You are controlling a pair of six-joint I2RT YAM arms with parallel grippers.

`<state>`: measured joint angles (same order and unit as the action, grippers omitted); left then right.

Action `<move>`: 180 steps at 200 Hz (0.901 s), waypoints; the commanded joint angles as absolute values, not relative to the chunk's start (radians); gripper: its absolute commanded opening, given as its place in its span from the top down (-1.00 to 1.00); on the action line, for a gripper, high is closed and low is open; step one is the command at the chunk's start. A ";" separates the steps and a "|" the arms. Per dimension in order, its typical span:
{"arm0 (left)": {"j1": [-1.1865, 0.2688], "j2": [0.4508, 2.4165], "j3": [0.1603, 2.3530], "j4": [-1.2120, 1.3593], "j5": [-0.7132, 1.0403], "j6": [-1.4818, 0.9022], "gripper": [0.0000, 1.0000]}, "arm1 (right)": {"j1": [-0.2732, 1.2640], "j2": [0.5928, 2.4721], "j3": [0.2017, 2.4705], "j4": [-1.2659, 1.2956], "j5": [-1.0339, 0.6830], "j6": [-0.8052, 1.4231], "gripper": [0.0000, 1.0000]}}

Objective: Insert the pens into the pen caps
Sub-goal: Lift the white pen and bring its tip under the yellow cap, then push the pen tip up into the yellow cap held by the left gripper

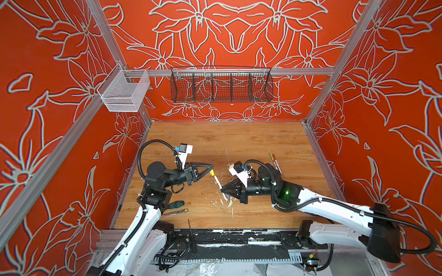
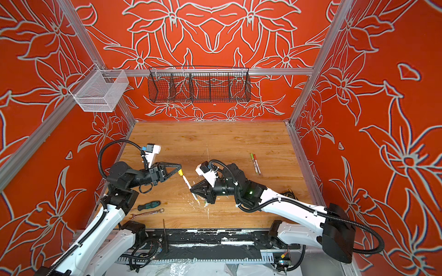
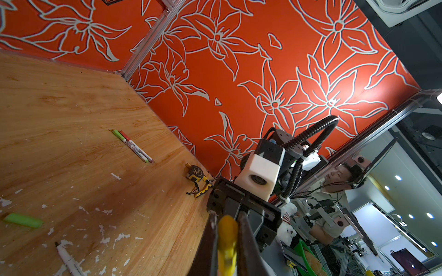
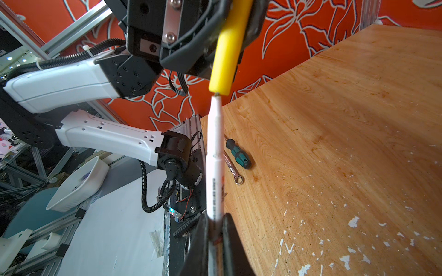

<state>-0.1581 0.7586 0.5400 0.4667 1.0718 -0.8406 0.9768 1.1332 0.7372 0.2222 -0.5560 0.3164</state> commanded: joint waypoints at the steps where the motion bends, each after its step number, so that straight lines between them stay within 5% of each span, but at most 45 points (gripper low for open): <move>1: -0.153 0.761 0.532 0.540 1.094 -0.872 1.00 | 0.982 1.141 0.750 0.253 -0.565 0.298 0.88; 180: -0.153 0.767 0.524 0.569 1.111 -0.887 1.00 | 0.982 1.149 0.777 0.261 -0.548 0.283 0.88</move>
